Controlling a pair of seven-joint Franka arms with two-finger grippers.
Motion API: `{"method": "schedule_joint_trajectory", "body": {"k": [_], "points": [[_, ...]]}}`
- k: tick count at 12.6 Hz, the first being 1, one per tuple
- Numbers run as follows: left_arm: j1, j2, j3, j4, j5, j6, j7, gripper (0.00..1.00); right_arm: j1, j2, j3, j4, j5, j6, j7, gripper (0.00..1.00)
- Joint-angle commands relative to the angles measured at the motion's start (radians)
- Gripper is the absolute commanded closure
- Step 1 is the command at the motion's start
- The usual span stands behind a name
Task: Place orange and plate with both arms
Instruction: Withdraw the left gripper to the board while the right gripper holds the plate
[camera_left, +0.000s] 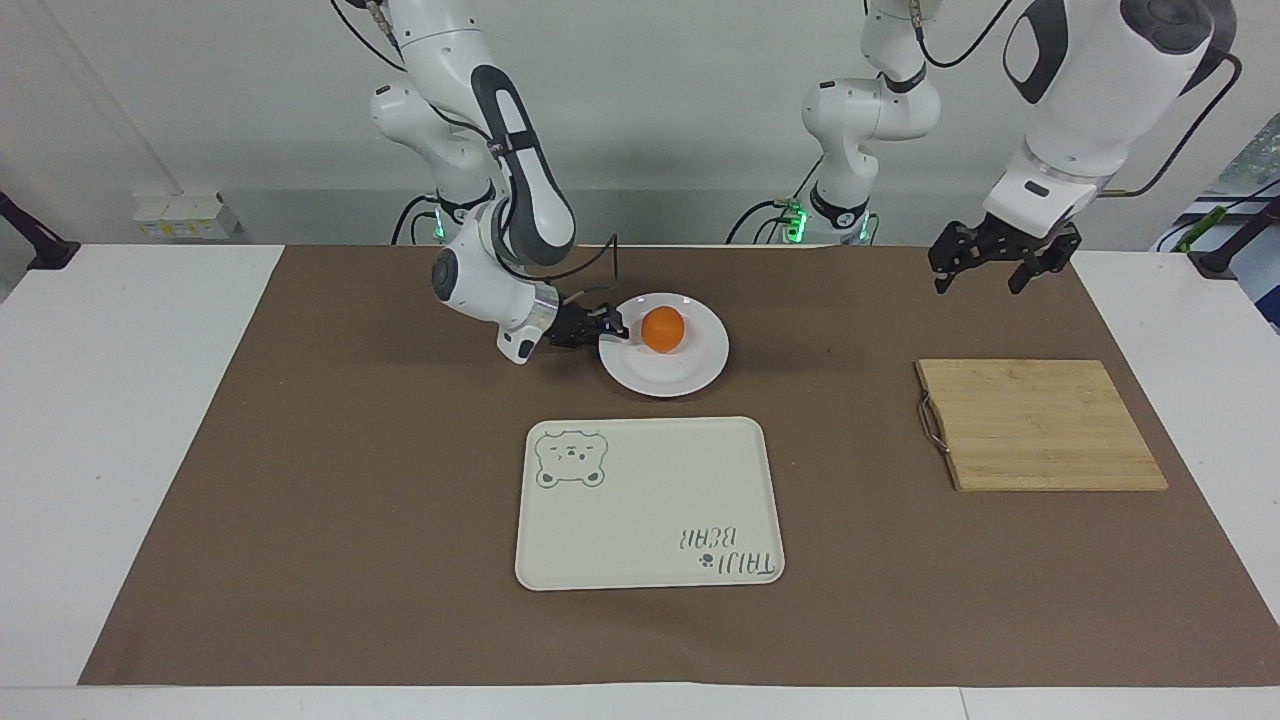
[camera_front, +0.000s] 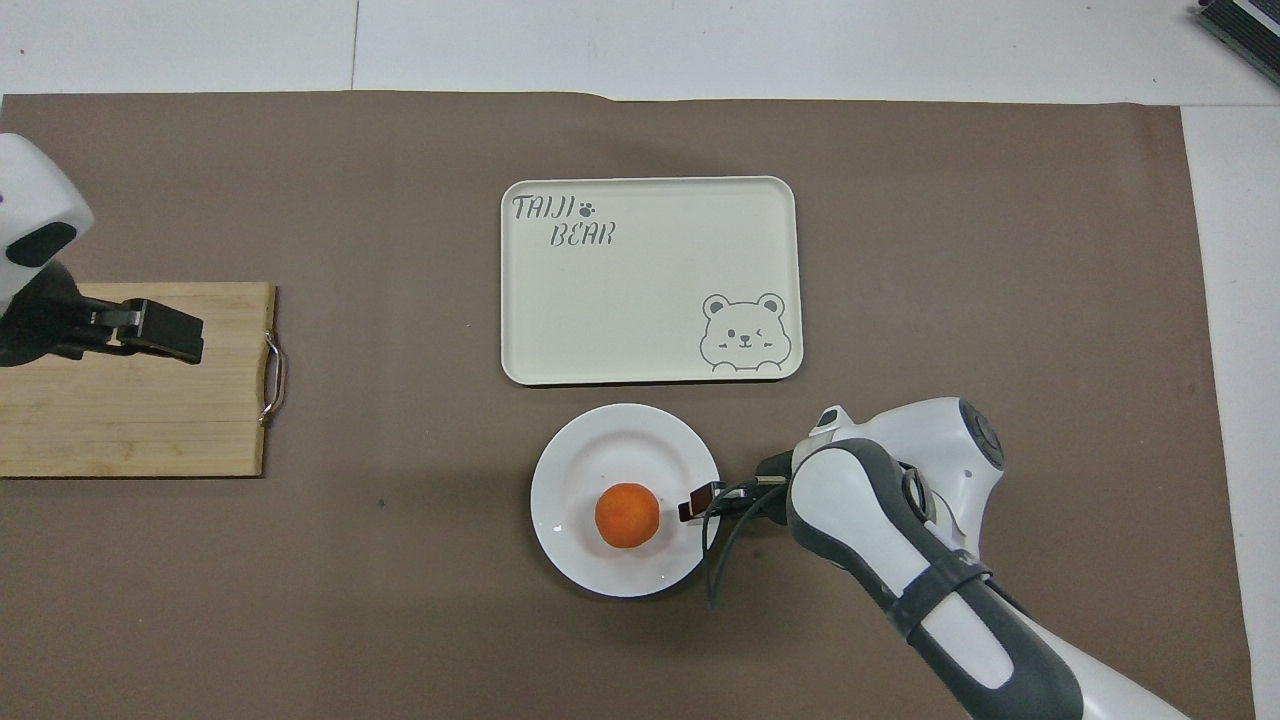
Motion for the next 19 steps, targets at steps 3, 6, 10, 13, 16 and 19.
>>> {"method": "schedule_joint_trajectory", "body": {"k": [3, 6, 10, 13, 16, 19], "points": [[0.044, 0.047, -0.008, 0.135, 0.009, -0.118, 0.027, 0.00, 0.021, -0.007, 0.002, -0.018, 0.053, 0.017, 0.041, 1.00], [0.056, 0.152, -0.008, 0.292, 0.009, -0.196, 0.027, 0.00, 0.017, -0.003, 0.004, -0.012, 0.065, 0.011, 0.004, 1.00], [0.069, 0.022, -0.014, 0.099, -0.009, -0.111, 0.072, 0.00, -0.038, -0.001, 0.002, -0.006, 0.112, -0.058, -0.066, 1.00], [0.070, -0.078, -0.014, -0.102, -0.009, -0.019, 0.087, 0.00, -0.112, -0.006, 0.002, 0.002, 0.145, -0.160, -0.109, 1.00], [0.070, -0.084, -0.014, -0.140, -0.011, -0.017, 0.088, 0.00, -0.181, 0.014, 0.002, 0.065, 0.155, -0.283, -0.145, 1.00], [0.061, -0.104, -0.014, -0.173, -0.011, -0.006, 0.111, 0.00, -0.207, 0.049, 0.002, 0.140, 0.206, -0.316, -0.178, 1.00]]}}
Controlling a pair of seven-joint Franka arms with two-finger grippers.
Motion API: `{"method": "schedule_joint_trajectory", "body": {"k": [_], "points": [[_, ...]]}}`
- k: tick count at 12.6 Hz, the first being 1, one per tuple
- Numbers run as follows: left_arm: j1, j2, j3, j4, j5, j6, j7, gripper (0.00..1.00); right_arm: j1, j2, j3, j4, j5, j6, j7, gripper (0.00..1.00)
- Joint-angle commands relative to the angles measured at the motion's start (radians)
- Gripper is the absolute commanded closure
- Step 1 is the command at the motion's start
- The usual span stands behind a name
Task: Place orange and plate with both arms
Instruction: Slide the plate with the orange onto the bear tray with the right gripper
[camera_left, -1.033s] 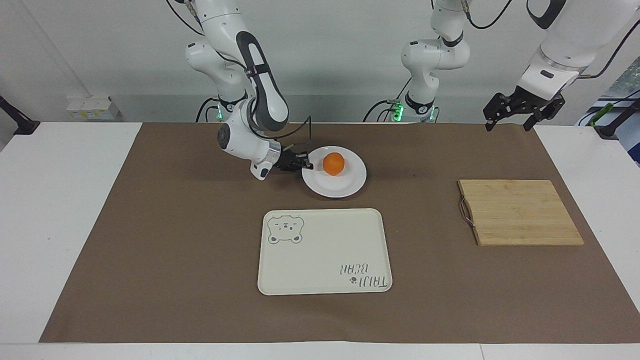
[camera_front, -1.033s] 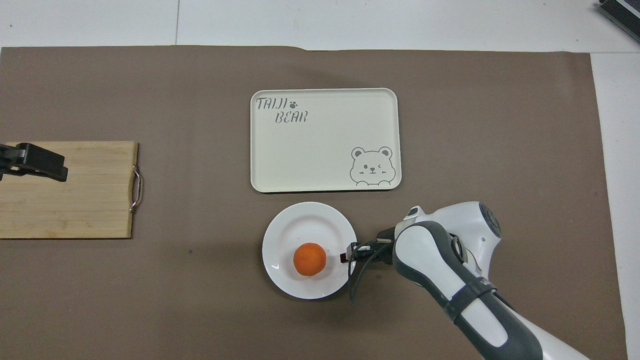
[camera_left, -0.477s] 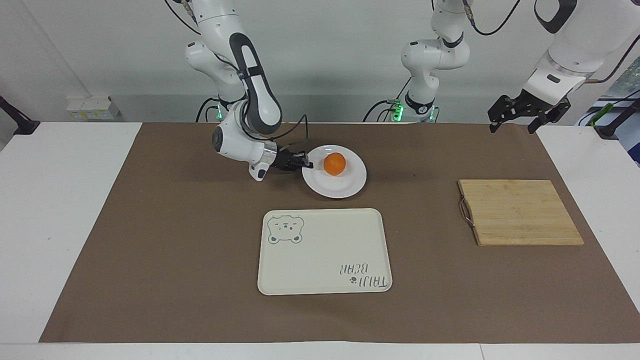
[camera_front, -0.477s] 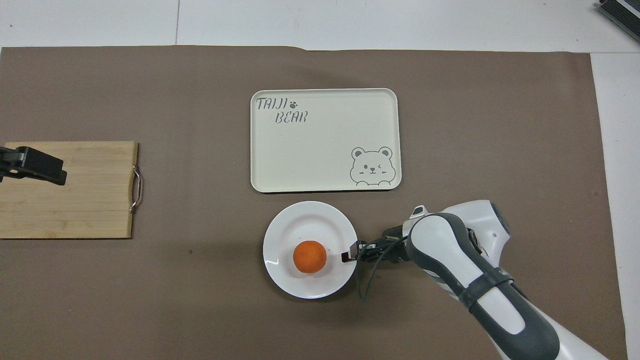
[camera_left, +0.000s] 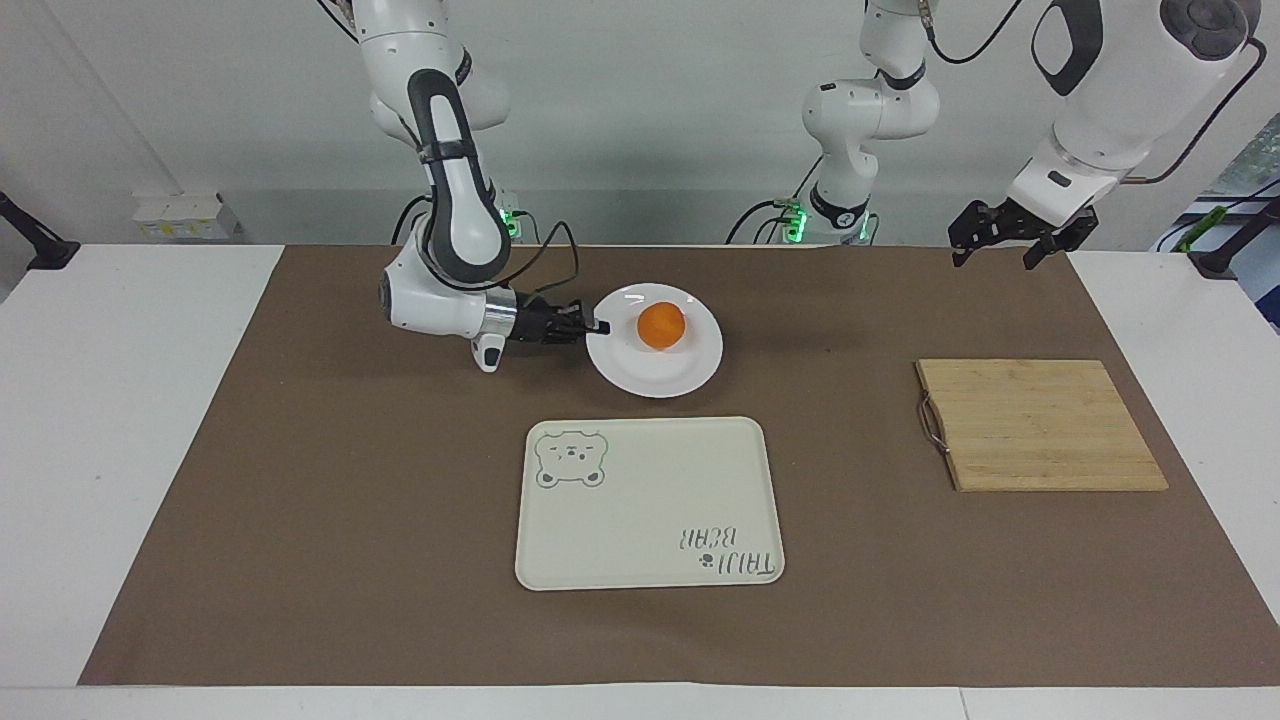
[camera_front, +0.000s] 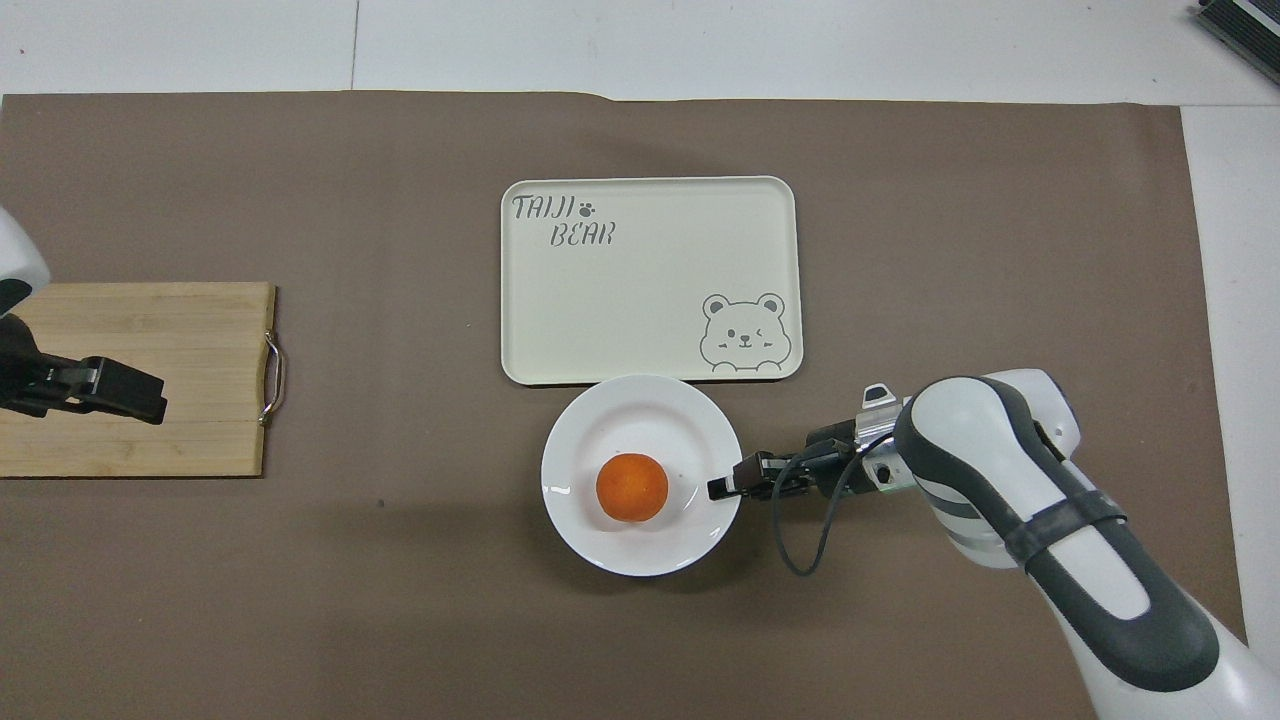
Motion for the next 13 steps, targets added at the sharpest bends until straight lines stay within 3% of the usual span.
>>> {"method": "schedule_joint_trajectory", "body": {"k": [1, 4, 6, 9, 13], "points": [[0.012, -0.043, -0.005, -0.052, -0.016, 0.063, 0.071, 0.00, -0.028, 0.064, 0.006, 0.105, 0.056, -0.036, -0.032, 1.00], [0.017, -0.037, -0.003, -0.051, -0.026, 0.130, 0.073, 0.00, -0.077, 0.129, 0.002, 0.244, 0.038, -0.093, 0.053, 1.00], [0.020, -0.023, -0.003, -0.036, -0.043, 0.144, 0.027, 0.00, -0.075, 0.164, 0.001, 0.319, 0.022, -0.073, 0.101, 1.00], [0.018, 0.038, -0.003, 0.072, -0.046, 0.137, -0.033, 0.00, -0.074, 0.212, 0.001, 0.408, -0.013, -0.029, 0.173, 1.00], [0.015, 0.035, -0.003, 0.066, -0.043, 0.138, -0.027, 0.00, -0.065, 0.290, 0.004, 0.521, -0.055, 0.034, 0.268, 1.00]]}}
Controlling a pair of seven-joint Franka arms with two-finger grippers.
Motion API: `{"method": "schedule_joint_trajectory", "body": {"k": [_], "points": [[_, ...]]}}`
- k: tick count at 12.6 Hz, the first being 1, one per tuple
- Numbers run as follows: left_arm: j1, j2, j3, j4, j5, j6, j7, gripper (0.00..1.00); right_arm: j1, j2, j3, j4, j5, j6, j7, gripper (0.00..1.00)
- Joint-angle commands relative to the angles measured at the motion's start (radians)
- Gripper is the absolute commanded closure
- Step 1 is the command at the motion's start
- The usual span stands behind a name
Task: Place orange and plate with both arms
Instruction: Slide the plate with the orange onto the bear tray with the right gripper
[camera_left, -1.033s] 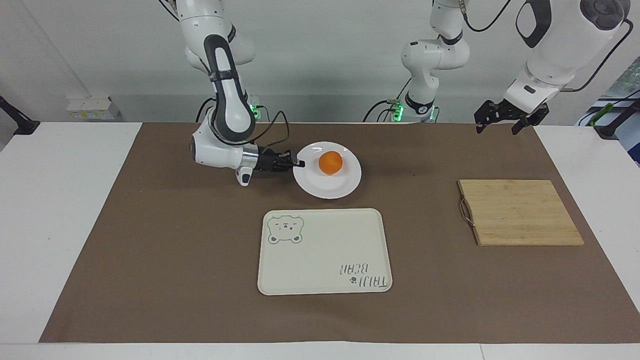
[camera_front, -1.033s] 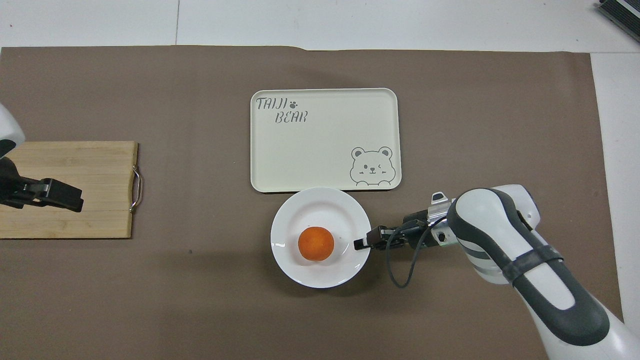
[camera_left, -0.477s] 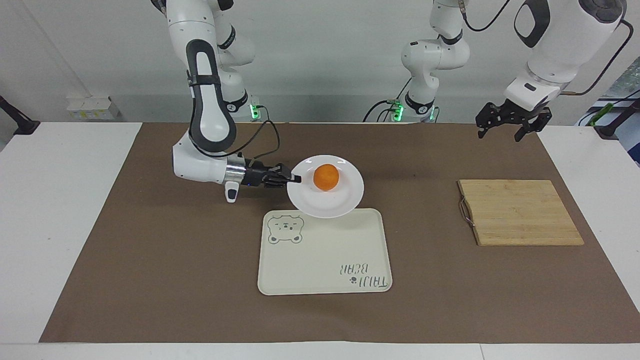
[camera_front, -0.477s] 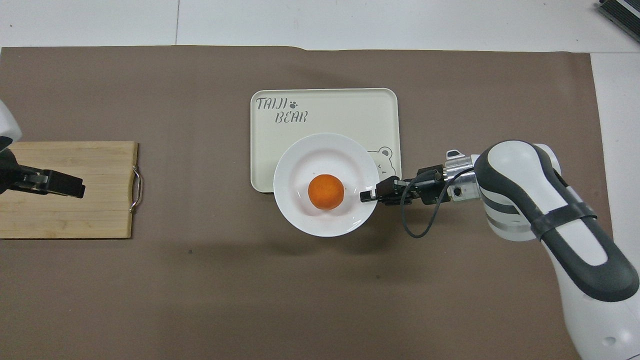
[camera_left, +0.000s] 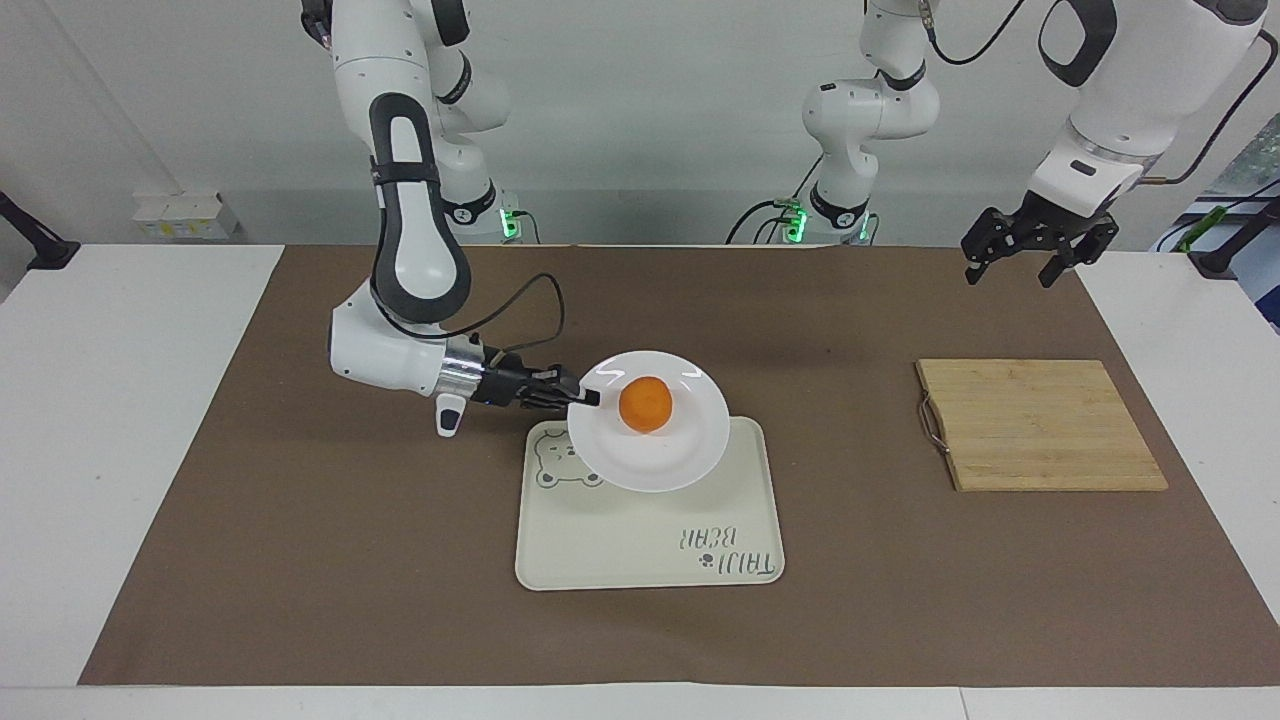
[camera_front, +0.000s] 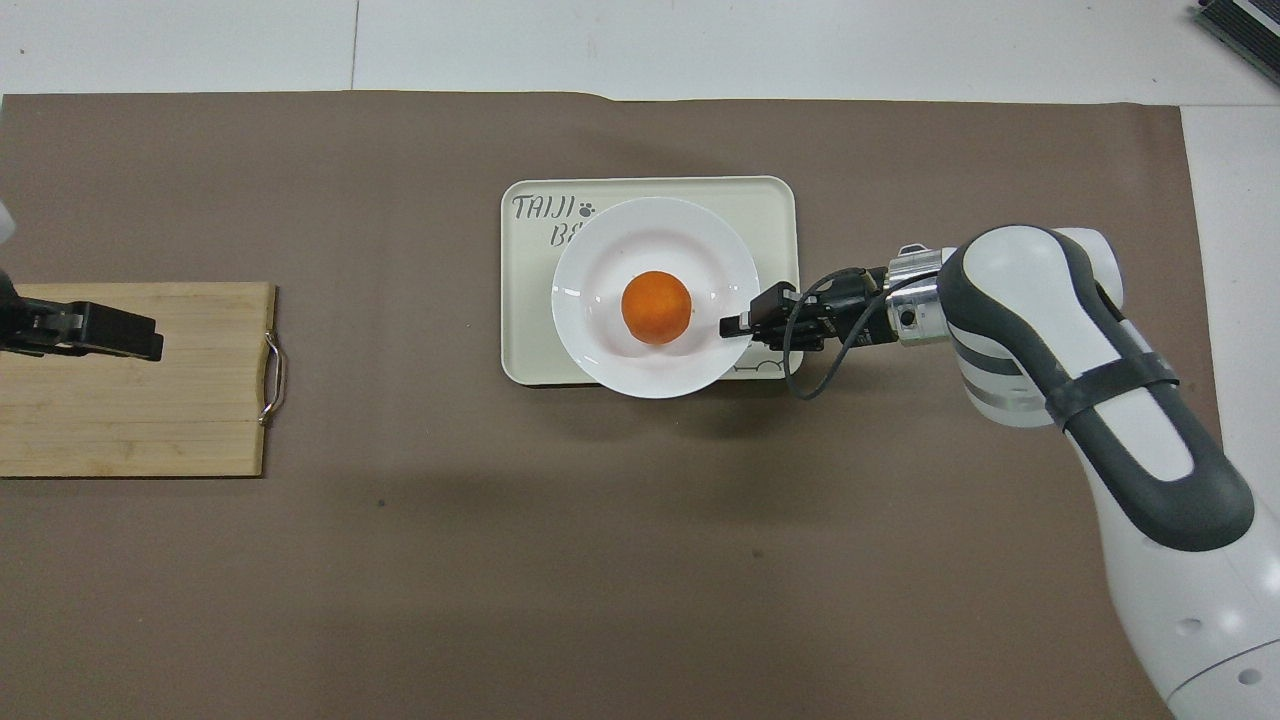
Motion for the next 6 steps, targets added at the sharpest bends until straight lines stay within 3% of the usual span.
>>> {"method": "schedule_joint_trajectory", "body": {"k": [1, 6], "points": [[0.010, 0.008, -0.007, 0.016, -0.014, -0.009, -0.010, 0.00, -0.002, 0.090, 0.007, 0.101, -0.029, 0.007, 0.049, 1.00], [0.015, -0.006, -0.005, 0.024, -0.013, -0.012, -0.009, 0.00, 0.012, 0.237, 0.015, 0.235, -0.024, 0.062, 0.057, 1.00]]}}
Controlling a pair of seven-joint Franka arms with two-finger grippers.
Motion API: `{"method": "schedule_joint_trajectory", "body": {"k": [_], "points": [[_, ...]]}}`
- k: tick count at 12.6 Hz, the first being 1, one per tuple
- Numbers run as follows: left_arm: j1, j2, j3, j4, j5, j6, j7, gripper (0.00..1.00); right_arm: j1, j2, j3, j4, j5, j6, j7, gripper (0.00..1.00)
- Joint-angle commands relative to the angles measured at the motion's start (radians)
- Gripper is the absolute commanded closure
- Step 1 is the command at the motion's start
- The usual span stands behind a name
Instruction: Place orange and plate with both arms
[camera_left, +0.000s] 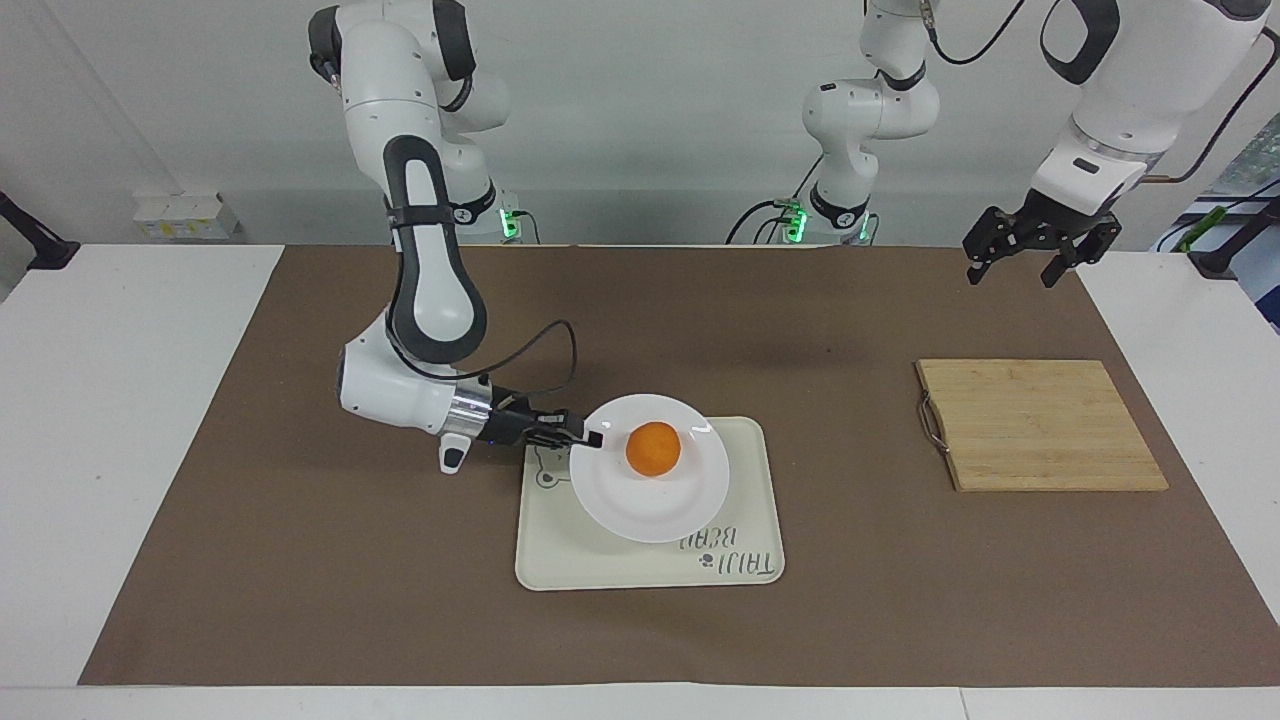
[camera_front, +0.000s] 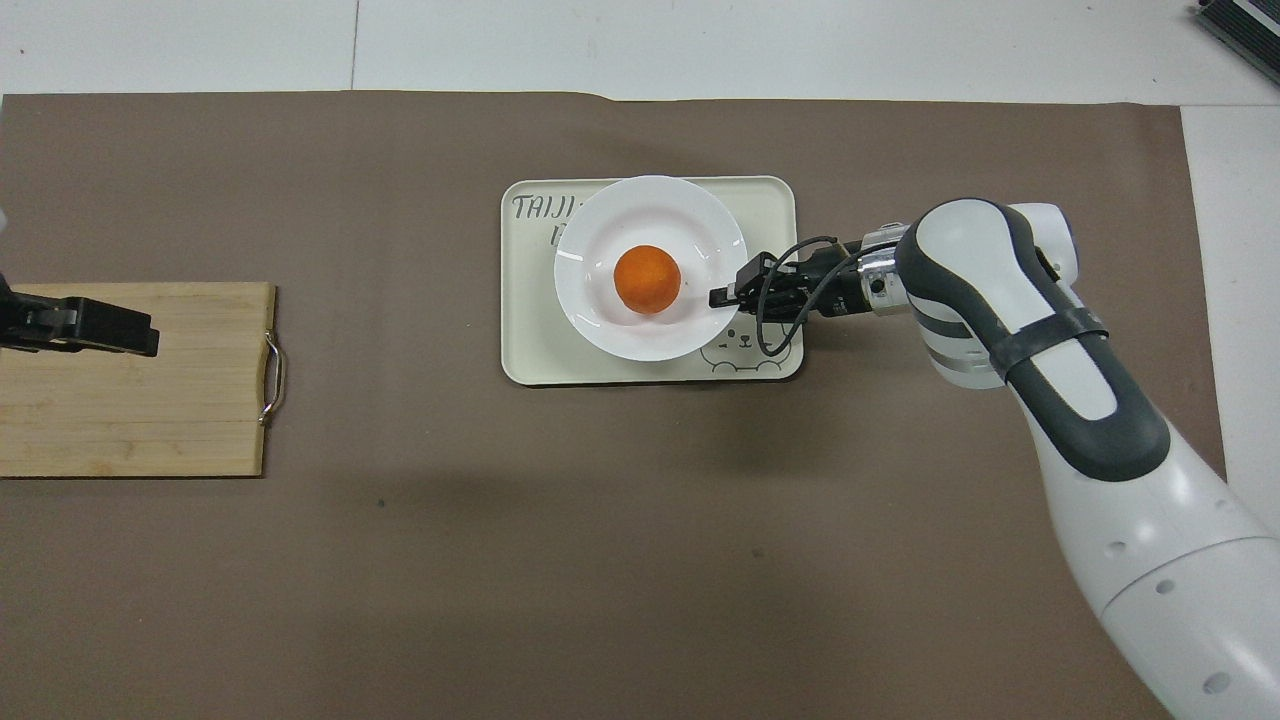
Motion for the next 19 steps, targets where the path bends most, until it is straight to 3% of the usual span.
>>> {"method": "schedule_joint_trajectory", "body": {"k": [1, 5, 6, 7, 10, 11, 19], "points": [[0.013, -0.006, -0.008, 0.009, -0.014, -0.011, -0.008, 0.00, 0.016, 0.082, 0.009, 0.095, -0.019, 0.016, 0.035, 1.00], [0.014, -0.006, -0.008, 0.009, -0.014, -0.011, -0.008, 0.00, 0.041, 0.076, 0.001, 0.060, -0.029, 0.079, 0.035, 1.00], [0.014, -0.006, -0.008, 0.009, -0.012, -0.011, -0.009, 0.00, 0.028, 0.076, 0.000, 0.055, -0.067, 0.076, 0.032, 0.69], [0.013, -0.006, -0.008, 0.009, -0.014, -0.011, -0.008, 0.00, 0.025, 0.070, 0.000, 0.057, -0.154, 0.081, 0.034, 0.01], [0.013, -0.006, -0.008, 0.009, -0.012, -0.011, -0.008, 0.00, 0.027, -0.025, -0.003, 0.063, -0.559, 0.079, 0.034, 0.00], [0.014, -0.006, -0.008, 0.009, -0.014, -0.011, -0.008, 0.00, 0.019, -0.049, -0.005, 0.063, -0.633, 0.070, 0.031, 0.00], [0.013, -0.006, -0.008, 0.009, -0.012, -0.011, -0.008, 0.00, -0.096, -0.162, -0.037, 0.063, -0.899, 0.072, 0.070, 0.00]]}}
